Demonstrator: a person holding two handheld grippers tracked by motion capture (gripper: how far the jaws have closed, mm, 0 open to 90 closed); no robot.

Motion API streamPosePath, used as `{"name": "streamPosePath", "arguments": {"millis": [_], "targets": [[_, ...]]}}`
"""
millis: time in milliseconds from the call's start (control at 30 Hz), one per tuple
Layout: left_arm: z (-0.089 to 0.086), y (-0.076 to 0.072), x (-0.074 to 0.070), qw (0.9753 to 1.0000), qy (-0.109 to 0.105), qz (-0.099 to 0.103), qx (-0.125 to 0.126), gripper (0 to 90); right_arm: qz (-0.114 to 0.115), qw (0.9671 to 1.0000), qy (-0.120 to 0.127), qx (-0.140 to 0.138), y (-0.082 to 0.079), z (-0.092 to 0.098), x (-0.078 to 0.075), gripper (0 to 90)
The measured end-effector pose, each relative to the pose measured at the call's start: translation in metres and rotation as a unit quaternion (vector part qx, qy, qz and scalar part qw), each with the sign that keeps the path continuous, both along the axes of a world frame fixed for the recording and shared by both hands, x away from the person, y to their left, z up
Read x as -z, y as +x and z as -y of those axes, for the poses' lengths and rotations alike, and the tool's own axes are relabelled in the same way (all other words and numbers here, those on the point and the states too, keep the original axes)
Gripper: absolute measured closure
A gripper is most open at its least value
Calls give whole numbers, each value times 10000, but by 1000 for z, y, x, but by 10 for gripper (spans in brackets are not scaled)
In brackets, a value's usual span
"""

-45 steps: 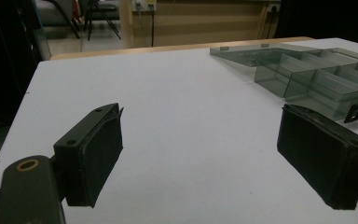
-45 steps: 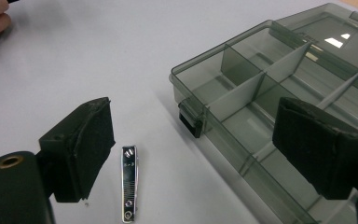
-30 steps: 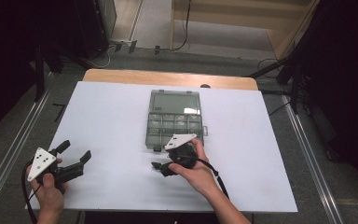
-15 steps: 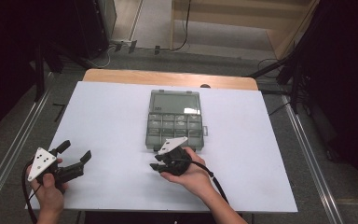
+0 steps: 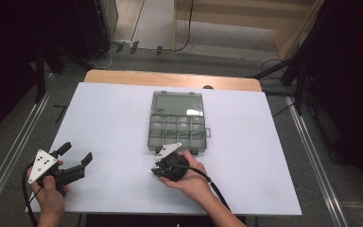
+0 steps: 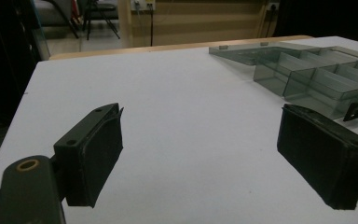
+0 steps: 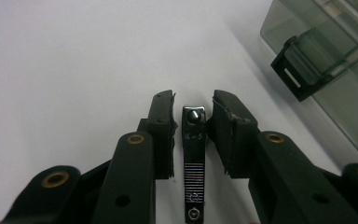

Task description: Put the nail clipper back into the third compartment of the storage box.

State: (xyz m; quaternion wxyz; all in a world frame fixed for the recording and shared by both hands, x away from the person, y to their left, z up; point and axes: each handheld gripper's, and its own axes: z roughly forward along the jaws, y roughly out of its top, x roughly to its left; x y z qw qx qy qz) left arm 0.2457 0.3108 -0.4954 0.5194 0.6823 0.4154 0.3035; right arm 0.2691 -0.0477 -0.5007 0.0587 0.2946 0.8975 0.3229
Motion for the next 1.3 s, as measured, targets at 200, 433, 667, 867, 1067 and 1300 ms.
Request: {"name": "streamPosePath", "arguments": {"millis": [200, 433, 667, 867, 1067, 1300], "targets": [[1, 1, 0, 10000, 20, -18, -19, 141, 281, 9996, 13, 9, -5, 0, 6, 715], [1, 0, 0, 10000, 67, -40, -25, 142, 186, 9990, 358, 215, -5, 6, 10, 810], [1, 0, 0, 10000, 67, -33, -36, 141, 248, 9979, 533, 270, -7, 9, 13, 812], [1, 1, 0, 10000, 55, -32, -37, 142, 310, 9972, 623, 256, -11, 11, 11, 812], [1, 0, 0, 10000, 57, -30, -36, 141, 387, 9955, 816, 299, -11, 14, 3, 813], [0, 0, 0, 10000, 39, -20, -43, 141, 463, 9939, 941, 340, -9, 18, -5, 813]]}}
